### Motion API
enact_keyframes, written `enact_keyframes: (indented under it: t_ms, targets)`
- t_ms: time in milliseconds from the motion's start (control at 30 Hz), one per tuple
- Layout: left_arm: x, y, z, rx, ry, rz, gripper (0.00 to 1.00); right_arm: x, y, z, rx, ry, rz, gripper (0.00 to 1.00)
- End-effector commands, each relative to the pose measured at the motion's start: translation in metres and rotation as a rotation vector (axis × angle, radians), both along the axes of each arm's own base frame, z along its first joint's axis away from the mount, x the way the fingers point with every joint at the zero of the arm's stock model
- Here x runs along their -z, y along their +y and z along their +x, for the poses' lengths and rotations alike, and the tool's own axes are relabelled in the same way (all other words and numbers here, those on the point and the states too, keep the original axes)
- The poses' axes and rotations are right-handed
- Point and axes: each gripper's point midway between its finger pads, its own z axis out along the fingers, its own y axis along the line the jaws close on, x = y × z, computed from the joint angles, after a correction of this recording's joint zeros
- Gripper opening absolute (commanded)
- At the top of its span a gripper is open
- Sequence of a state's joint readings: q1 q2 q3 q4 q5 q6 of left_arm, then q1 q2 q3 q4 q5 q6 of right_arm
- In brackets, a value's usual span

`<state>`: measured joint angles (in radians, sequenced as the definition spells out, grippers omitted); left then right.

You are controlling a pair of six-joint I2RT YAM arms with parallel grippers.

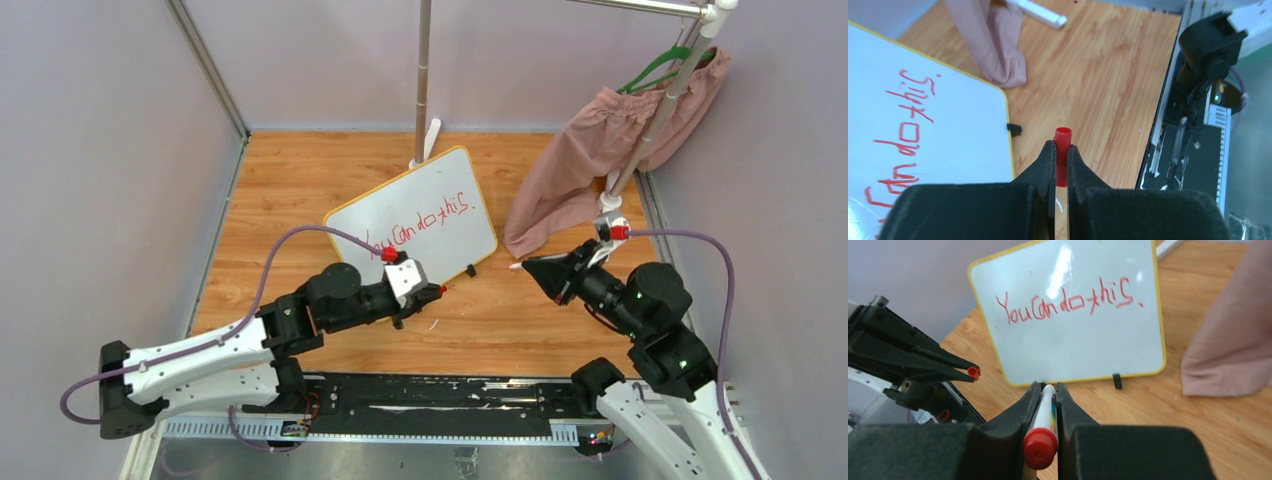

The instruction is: Write a sentence on the whiteboard

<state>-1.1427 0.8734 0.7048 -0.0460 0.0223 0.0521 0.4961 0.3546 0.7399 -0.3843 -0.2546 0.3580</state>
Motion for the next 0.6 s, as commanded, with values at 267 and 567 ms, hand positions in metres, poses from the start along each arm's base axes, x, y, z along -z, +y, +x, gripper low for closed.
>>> enact_keyframes:
  t_ms: [267,567]
  targets:
    - [-0.047,0.029,-0.011,-0.031,-0.043,-0.273,0.0,-0.108,0.036,0.016,-0.127,-0.119,-0.054,0.0]
    - [-0.038,0.052,-0.01,-0.1,-0.05,-0.345,0.0,-0.105,0.081,0.01,-0.131,-0.154,-0.266,0.0]
